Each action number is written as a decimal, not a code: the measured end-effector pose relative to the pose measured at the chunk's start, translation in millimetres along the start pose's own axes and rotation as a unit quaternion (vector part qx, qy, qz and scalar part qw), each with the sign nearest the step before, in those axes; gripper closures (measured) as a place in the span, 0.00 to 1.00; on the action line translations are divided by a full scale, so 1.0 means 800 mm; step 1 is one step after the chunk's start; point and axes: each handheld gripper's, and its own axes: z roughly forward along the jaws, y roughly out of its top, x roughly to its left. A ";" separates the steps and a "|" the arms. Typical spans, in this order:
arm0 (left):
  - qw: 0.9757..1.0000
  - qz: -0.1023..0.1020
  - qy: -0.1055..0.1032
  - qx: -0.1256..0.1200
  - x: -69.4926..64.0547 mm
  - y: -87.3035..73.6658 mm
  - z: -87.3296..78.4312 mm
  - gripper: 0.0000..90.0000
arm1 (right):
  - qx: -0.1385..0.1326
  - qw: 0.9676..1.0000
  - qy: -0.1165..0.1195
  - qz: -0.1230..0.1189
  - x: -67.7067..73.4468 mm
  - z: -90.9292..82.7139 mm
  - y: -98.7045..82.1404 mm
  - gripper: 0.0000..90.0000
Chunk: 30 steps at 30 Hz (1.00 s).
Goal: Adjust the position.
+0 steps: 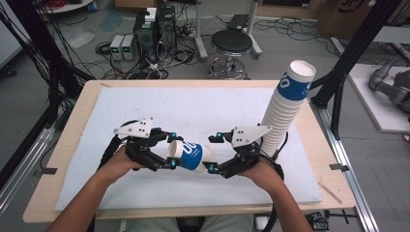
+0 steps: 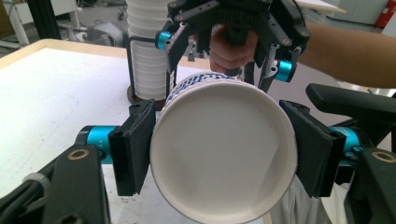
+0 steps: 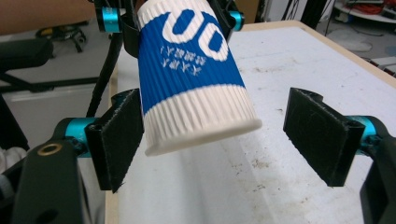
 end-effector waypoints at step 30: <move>0.999 0.010 0.001 -0.048 -0.005 -0.008 -0.004 0.34 | -0.062 0.996 0.015 0.065 0.002 0.000 -0.048 0.23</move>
